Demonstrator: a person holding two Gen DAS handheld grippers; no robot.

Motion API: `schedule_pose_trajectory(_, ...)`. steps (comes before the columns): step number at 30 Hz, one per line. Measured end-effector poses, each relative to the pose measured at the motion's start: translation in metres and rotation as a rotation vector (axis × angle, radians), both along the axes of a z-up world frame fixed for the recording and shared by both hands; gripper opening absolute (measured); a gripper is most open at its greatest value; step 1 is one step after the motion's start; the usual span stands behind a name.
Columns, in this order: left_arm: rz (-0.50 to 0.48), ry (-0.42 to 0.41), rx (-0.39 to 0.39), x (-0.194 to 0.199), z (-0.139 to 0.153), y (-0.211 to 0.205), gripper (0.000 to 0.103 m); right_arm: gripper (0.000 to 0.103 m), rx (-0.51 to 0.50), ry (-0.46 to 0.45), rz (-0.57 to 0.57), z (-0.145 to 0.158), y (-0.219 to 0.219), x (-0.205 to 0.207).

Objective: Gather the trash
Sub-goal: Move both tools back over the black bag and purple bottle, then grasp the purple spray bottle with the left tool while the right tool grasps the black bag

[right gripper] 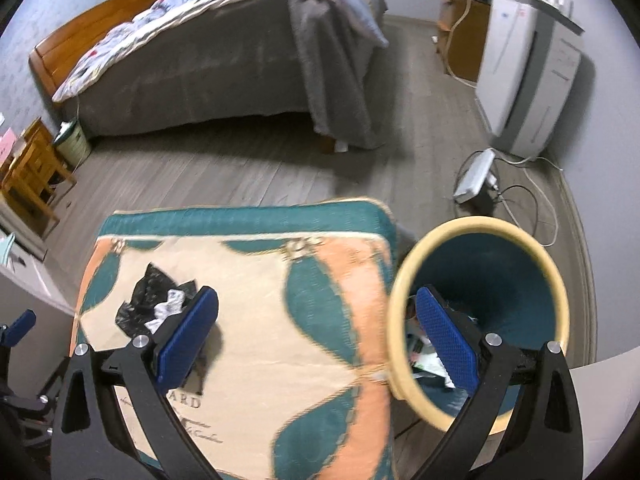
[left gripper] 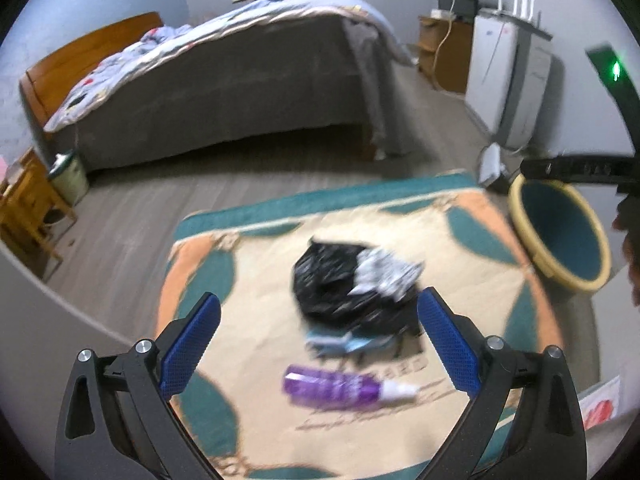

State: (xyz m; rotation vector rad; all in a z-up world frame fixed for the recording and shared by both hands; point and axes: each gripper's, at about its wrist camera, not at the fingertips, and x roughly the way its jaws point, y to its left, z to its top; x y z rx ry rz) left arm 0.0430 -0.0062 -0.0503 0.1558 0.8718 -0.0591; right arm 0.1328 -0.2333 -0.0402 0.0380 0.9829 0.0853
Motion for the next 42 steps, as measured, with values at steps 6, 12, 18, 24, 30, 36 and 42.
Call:
schedule_pose_trajectory(6,0.016,0.015,-0.001,-0.008,-0.016,0.017,0.098,0.097,-0.029,0.016,0.05,-0.007,0.036,0.001)
schedule_pose_trajectory(12,0.044,0.094,-0.026,-0.009,-0.054,0.017,0.098,0.097,-0.054,0.051,0.074,-0.02,0.061,0.005)
schedule_pose_trajectory(18,0.068,0.203,-0.046,-0.004,-0.086,0.017,0.098,0.097,-0.095,0.094,0.096,-0.041,0.079,0.01)
schedule_pose_trajectory(24,0.11,0.281,-0.123,0.0,-0.103,0.025,0.098,0.097,-0.084,0.138,0.087,-0.059,0.091,0.018)
schedule_pose_trajectory(30,0.113,0.324,-0.193,0.001,-0.116,0.021,0.095,0.095,-0.088,0.19,0.104,-0.082,0.111,0.023)
schedule_pose_trajectory(36,0.087,0.368,-0.247,0.008,-0.127,0.02,0.07,0.075,-0.036,0.245,0.14,-0.1,0.133,0.029)
schedule_pose_trajectory(42,0.067,0.351,-0.229,0.012,-0.126,0.028,0.046,0.033,-0.041,0.309,0.205,-0.117,0.15,0.029)
